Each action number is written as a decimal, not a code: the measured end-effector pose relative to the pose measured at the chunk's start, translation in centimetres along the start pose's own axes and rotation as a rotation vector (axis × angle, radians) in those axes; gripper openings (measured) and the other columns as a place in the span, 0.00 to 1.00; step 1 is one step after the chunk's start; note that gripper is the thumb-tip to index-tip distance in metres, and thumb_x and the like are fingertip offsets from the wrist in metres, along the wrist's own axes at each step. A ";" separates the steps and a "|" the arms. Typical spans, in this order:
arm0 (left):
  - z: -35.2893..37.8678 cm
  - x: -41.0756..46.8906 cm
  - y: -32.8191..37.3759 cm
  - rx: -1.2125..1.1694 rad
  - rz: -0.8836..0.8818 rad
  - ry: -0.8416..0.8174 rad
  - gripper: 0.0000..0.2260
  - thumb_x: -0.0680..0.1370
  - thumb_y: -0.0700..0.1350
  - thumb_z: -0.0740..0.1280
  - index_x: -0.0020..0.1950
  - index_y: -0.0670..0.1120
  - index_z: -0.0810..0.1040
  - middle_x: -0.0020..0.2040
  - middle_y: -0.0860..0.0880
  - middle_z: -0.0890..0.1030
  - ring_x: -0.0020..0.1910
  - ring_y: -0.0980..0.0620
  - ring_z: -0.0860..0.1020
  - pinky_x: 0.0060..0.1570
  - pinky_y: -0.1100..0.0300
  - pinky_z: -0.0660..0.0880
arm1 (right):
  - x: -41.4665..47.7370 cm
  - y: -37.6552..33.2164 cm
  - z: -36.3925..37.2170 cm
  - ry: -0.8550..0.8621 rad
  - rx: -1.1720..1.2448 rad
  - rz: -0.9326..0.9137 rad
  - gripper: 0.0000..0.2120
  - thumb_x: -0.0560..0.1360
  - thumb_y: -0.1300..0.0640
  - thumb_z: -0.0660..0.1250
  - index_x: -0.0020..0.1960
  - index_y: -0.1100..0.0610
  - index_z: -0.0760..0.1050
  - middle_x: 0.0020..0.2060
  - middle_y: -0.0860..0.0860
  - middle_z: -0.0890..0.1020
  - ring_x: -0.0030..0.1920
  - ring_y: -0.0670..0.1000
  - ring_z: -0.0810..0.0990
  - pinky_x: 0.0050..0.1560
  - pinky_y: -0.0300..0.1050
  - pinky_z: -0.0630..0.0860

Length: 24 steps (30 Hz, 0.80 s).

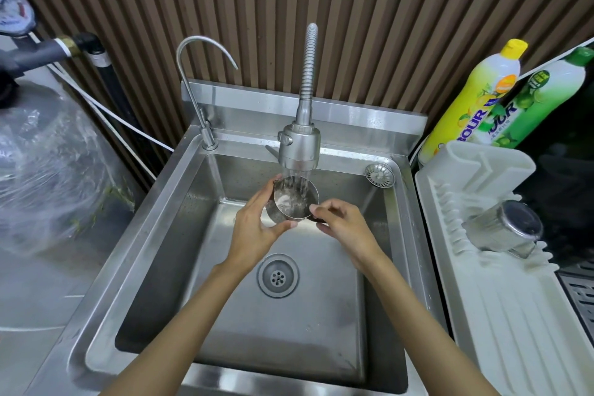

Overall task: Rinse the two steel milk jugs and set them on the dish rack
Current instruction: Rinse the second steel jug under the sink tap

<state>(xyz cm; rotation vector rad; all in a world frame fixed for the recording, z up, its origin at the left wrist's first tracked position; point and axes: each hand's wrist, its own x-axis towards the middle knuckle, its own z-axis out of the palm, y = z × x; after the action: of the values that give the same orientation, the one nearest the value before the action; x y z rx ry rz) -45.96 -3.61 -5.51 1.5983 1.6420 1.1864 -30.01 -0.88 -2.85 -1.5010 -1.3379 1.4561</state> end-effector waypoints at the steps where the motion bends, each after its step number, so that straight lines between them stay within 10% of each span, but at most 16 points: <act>1: 0.3 0.0 -0.1 -0.009 -0.015 0.005 0.37 0.64 0.44 0.77 0.70 0.51 0.66 0.59 0.56 0.75 0.57 0.63 0.73 0.54 0.84 0.62 | 0.0 -0.1 -0.1 0.037 -0.063 -0.027 0.10 0.72 0.54 0.69 0.33 0.55 0.74 0.34 0.51 0.78 0.41 0.49 0.75 0.59 0.54 0.75; 7: 1.6 -0.7 -0.2 -0.043 -0.078 -0.007 0.35 0.64 0.51 0.77 0.69 0.51 0.68 0.54 0.58 0.79 0.53 0.66 0.76 0.51 0.83 0.65 | -0.3 -1.3 -0.8 0.161 -0.323 -0.105 0.11 0.72 0.52 0.68 0.35 0.56 0.75 0.32 0.53 0.78 0.35 0.53 0.74 0.44 0.45 0.72; 19: 0.2 -1.2 -1.1 -0.050 -0.094 0.033 0.36 0.61 0.50 0.79 0.68 0.56 0.70 0.52 0.66 0.77 0.50 0.79 0.73 0.54 0.80 0.68 | 0.1 -1.2 -0.3 0.040 -0.366 -0.056 0.10 0.71 0.52 0.69 0.37 0.58 0.78 0.37 0.56 0.81 0.44 0.58 0.81 0.54 0.56 0.79; 24: -1.5 -0.9 -1.5 -0.183 -0.144 -0.102 0.28 0.73 0.39 0.70 0.67 0.59 0.67 0.59 0.57 0.77 0.57 0.69 0.75 0.54 0.80 0.67 | 0.4 -1.7 0.0 0.071 -0.416 -0.199 0.10 0.71 0.54 0.69 0.34 0.55 0.73 0.27 0.47 0.72 0.31 0.48 0.70 0.32 0.30 0.66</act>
<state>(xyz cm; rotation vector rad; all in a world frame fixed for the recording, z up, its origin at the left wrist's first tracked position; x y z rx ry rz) -47.85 -4.68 -6.31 1.3802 1.5104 1.1276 -30.47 -0.07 -1.38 -1.5967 -1.7674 1.0320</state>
